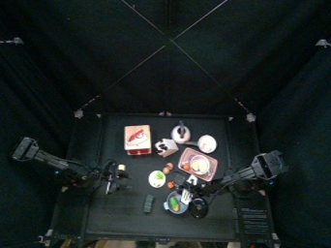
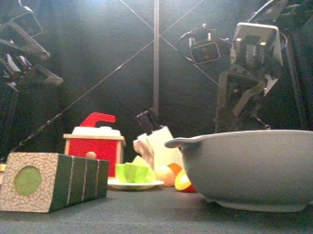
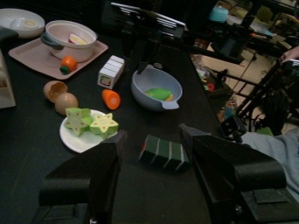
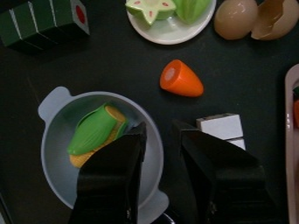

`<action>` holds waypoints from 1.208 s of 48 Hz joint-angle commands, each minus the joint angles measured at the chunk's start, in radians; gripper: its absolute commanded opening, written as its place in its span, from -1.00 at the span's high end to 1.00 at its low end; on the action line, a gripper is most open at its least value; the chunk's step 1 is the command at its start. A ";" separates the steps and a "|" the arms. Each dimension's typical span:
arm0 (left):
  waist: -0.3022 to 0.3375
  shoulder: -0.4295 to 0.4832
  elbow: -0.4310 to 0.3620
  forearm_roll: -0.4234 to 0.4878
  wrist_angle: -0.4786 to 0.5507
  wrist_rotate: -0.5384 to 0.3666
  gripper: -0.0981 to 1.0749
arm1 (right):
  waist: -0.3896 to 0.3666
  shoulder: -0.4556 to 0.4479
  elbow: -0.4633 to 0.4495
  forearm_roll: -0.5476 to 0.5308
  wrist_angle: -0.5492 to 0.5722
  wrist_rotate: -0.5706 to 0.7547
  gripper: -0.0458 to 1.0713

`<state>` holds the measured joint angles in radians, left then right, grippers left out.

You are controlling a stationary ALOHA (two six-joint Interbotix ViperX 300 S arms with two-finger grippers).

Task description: Grab pot lid

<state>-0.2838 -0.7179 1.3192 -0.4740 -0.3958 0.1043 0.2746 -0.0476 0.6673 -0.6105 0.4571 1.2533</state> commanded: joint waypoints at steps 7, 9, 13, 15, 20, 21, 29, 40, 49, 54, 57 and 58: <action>-0.003 0.031 -0.052 -0.028 -0.003 0.002 -0.67 | 0.000 -0.089 0.006 0.038 0.015 -0.002 -0.34; -0.003 0.040 -0.052 -0.026 -0.003 0.002 -0.67 | 0.005 -0.114 0.018 0.055 0.028 0.003 -0.34; -0.002 0.060 -0.058 -0.026 -0.012 0.002 -0.68 | 0.046 -0.175 0.057 0.123 0.046 0.011 -0.34; 0.002 0.064 -0.061 -0.025 -0.015 0.002 -0.68 | 0.069 -0.190 0.072 0.160 0.044 0.011 -0.34; 0.006 0.072 -0.075 -0.021 -0.021 0.008 -0.68 | 0.117 -0.206 0.091 0.230 0.051 0.009 -0.34; 0.011 0.074 -0.075 -0.020 -0.023 0.009 -0.68 | 0.135 -0.206 0.097 0.247 0.054 0.009 -0.34; 0.031 0.084 -0.077 -0.015 -0.044 0.003 -0.68 | 0.291 -0.202 0.127 0.307 0.081 0.006 -0.34; 0.041 0.133 -0.094 -0.015 -0.084 0.003 -0.68 | 0.383 -0.130 0.144 0.258 0.109 0.006 -0.34; 0.049 0.199 -0.114 -0.018 -0.100 0.003 -0.68 | 0.387 -0.089 0.140 0.184 0.138 0.008 -0.34; 0.054 0.241 -0.129 -0.018 -0.100 0.003 -0.68 | 0.388 -0.087 0.141 0.169 0.158 0.008 -0.34; 0.055 0.262 -0.138 -0.017 -0.098 0.003 -0.68 | 0.393 -0.087 0.138 0.169 0.155 0.008 -0.34; 0.057 0.272 -0.141 -0.017 -0.100 0.003 -0.68 | 0.393 -0.087 0.138 0.169 0.153 0.006 -0.34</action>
<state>-0.2332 -0.4663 1.2118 -0.4939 -0.4863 0.1058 0.6627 -0.1227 0.8207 -0.4387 0.6136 1.2609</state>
